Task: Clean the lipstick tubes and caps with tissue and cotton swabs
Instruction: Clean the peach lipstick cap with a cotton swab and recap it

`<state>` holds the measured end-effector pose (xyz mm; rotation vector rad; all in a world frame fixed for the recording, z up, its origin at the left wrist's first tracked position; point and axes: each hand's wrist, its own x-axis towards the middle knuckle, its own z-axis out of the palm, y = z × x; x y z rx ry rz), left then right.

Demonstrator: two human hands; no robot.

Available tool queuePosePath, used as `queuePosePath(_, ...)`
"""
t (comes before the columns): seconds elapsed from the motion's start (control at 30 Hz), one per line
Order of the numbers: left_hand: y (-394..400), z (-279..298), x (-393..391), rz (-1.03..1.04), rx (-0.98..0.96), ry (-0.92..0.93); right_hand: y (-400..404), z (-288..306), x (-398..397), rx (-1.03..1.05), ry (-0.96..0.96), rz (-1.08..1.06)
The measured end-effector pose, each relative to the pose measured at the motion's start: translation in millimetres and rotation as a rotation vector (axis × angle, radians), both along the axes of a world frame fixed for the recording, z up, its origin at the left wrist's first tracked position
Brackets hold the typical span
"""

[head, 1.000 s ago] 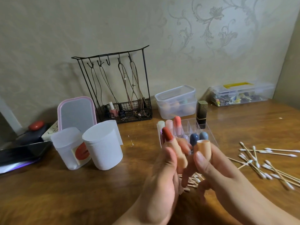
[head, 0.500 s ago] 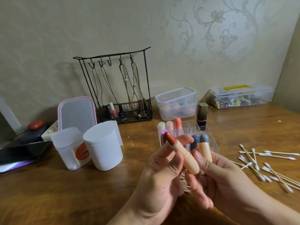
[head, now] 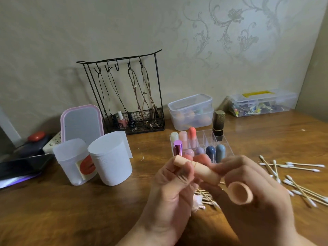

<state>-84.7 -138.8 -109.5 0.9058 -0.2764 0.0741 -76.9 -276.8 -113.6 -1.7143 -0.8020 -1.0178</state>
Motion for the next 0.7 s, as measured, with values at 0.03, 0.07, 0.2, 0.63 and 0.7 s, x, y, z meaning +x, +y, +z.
queuePosePath(0.03, -0.7, 0.2, -2.0, -0.048, -0.023, -0.001, 3.4, -0.3, -3.0, -0.027, 0.011, -0.032)
queuePosePath(0.07, -2.5, 3.8, -5.1, -0.046, -0.012, 0.035, 2.0, -1.3, -1.2, -0.057, 0.023, 0.004)
queuePosePath(0.2, 0.6, 8.3, -3.8, 0.18, 0.108, 0.071, -4.9, 4.3, -1.6, -0.114, 0.252, 0.243)
queuePosePath(0.63, 14.6, 12.8, -3.6, 0.334, 0.867, -0.208, -17.8, 11.5, 13.3, -0.144, 0.35, 0.14)
queuePosePath(0.7, 15.0, 13.7, -4.3, 0.317, 0.918, -0.22, -18.9, 12.7, 14.2, -0.178, 0.357, 0.154)
